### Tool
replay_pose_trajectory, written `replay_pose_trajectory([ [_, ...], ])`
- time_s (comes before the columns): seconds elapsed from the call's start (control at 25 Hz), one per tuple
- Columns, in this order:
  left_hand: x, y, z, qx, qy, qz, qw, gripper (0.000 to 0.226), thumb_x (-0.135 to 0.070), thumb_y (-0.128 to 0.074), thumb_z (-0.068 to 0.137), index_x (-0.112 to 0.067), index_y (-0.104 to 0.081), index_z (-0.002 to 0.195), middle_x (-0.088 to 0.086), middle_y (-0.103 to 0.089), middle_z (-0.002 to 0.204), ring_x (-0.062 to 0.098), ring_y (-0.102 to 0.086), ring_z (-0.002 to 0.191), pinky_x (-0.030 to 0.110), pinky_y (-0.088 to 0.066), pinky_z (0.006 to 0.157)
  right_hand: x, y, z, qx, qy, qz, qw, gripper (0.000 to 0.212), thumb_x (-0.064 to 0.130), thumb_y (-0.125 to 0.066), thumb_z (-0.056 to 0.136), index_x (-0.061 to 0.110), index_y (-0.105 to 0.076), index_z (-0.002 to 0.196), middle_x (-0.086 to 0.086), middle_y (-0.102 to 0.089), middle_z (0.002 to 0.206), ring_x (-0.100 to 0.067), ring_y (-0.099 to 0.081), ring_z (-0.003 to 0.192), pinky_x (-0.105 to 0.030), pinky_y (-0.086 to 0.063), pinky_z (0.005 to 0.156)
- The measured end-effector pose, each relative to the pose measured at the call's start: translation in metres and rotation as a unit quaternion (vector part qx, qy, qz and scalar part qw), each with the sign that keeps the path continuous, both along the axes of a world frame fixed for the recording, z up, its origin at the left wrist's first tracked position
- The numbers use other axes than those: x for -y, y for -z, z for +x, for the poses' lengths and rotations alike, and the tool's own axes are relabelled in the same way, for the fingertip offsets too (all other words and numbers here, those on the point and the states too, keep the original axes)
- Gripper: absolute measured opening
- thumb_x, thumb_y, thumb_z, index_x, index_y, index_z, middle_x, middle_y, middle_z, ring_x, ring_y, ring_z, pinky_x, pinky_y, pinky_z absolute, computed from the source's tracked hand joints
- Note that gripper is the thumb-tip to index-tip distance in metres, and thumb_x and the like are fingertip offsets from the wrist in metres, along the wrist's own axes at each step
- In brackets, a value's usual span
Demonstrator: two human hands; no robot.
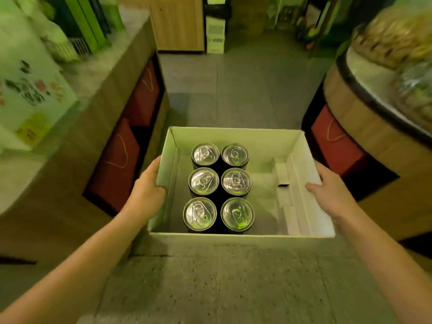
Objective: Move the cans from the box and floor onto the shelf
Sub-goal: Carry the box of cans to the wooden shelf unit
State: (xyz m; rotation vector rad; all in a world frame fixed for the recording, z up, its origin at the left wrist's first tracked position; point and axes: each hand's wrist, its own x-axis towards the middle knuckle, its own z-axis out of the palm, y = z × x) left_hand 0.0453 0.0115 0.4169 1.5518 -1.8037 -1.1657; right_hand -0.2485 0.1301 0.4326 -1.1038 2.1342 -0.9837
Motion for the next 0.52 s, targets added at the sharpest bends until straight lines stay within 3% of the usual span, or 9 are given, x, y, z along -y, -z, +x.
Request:
replay_pose_trajectory([
  [0.2, -0.010, -0.133, 0.007, -0.001, 0.012, -0.009, 1.000, 0.071, 0.016, -0.041, 0.081, -0.032, -0.040, 0.134, -0.004, -0.057, 0.108, 0.019, -0.054, 0.104, 0.032, -0.049, 0.080, -0.012, -0.130, 0.013, -0.016, 0.001, -0.017, 1.000, 0.052, -0.006, -0.044, 0.086, 0.016, -0.044, 0.133, -0.008, -0.056, 0.126, -0.014, -0.048, 0.099, -0.028, -0.035, 0.080],
  [0.4, -0.017, -0.195, 0.016, -0.007, 0.010, -0.045, 0.999, 0.063, 0.008, -0.046, 0.085, -0.030, -0.041, 0.134, 0.000, -0.060, 0.113, 0.023, -0.056, 0.107, 0.038, -0.049, 0.088, -0.014, -0.186, 0.030, -0.042, 0.009, -0.062, 0.997, 0.044, -0.003, -0.043, 0.089, 0.012, -0.048, 0.130, -0.010, -0.058, 0.125, -0.013, -0.047, 0.098, -0.026, -0.034, 0.082],
  [0.52, -0.011, -0.211, 0.025, -0.017, 0.008, -0.047, 0.999, 0.062, 0.010, -0.045, 0.086, -0.027, -0.041, 0.135, 0.000, -0.059, 0.107, 0.024, -0.057, 0.105, 0.037, -0.051, 0.084, -0.008, -0.204, 0.036, -0.049, 0.008, -0.063, 0.997, 0.044, -0.002, -0.042, 0.089, 0.014, -0.050, 0.128, -0.009, -0.060, 0.121, -0.015, -0.050, 0.096, -0.026, -0.037, 0.077],
])
